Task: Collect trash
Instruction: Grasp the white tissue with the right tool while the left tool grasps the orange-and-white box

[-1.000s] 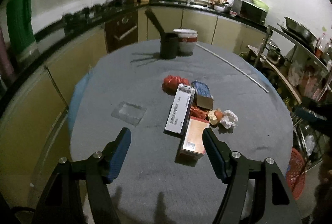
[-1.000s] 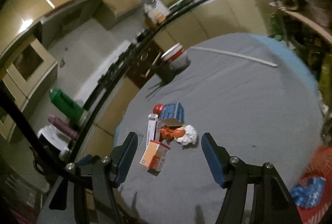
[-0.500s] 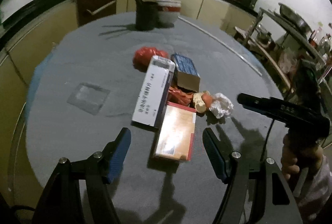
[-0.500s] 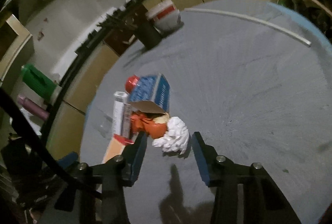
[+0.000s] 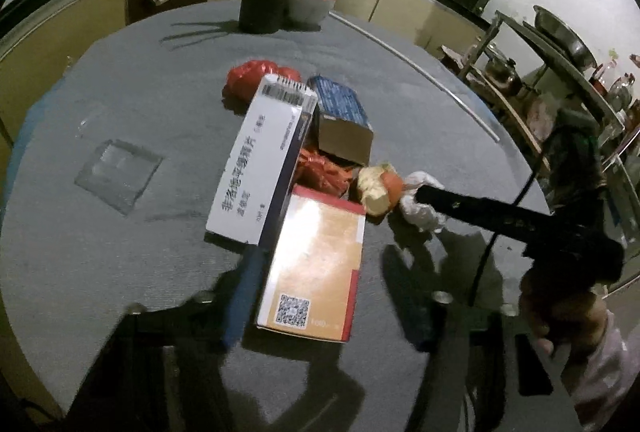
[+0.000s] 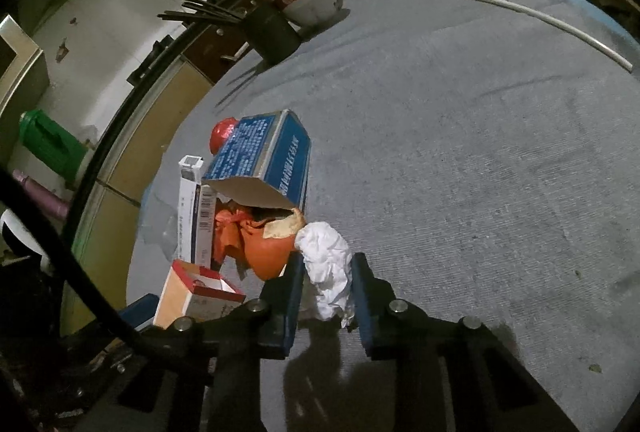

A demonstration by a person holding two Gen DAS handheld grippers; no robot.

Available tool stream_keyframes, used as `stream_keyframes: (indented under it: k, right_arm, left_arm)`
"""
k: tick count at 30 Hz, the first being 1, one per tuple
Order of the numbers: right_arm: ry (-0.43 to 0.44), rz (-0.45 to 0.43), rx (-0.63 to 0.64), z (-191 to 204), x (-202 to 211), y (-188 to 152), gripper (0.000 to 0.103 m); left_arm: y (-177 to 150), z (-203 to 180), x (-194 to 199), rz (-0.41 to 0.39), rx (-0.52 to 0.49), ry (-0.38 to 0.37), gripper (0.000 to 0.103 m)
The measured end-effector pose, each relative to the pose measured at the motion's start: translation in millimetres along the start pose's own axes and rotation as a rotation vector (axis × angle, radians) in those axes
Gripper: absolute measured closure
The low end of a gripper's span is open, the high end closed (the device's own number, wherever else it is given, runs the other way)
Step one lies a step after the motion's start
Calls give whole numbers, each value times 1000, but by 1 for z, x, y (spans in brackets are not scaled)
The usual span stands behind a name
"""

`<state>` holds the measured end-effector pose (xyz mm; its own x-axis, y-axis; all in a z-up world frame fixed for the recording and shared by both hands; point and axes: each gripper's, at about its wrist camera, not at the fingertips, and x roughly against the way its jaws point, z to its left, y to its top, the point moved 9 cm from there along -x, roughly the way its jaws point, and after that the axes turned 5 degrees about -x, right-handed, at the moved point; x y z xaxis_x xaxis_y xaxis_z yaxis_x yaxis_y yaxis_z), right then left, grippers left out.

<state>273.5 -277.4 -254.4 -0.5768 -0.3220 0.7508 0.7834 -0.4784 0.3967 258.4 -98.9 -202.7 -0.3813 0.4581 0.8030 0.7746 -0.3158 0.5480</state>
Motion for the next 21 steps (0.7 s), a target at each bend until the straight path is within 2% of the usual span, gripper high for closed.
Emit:
stream_keyframes:
  k: [3,7,8,13,18,20,21]
  right_arm:
    - [0,-18,3,-1,9,-4,77]
    - [13,-46,-13,-5,29,-10,78]
    - [17,-53,-21,-7,34,-11,78]
    - [27,-75,-51,-12,58,-21,78]
    - [27,-94,-65,-19,79,-34,78]
    - [26,-104,-79,-25,89,-39,78]
    - [24,-111,-85,-28,95,-41,78]
  left_arm:
    - [-2,1,4,-21,19,-19,58]
    - [0,-1,11,-37,28,-21,80]
    - [-1,-2,13,-35,26,-21,80]
    - [-14,-12,16,-20,22,-31,80]
    - [-27,-36,10,15,48,-114,78]
    - [-29,-46,8,34,39,-121,74]
    - [-32,-49,7,52,35,-112,65]
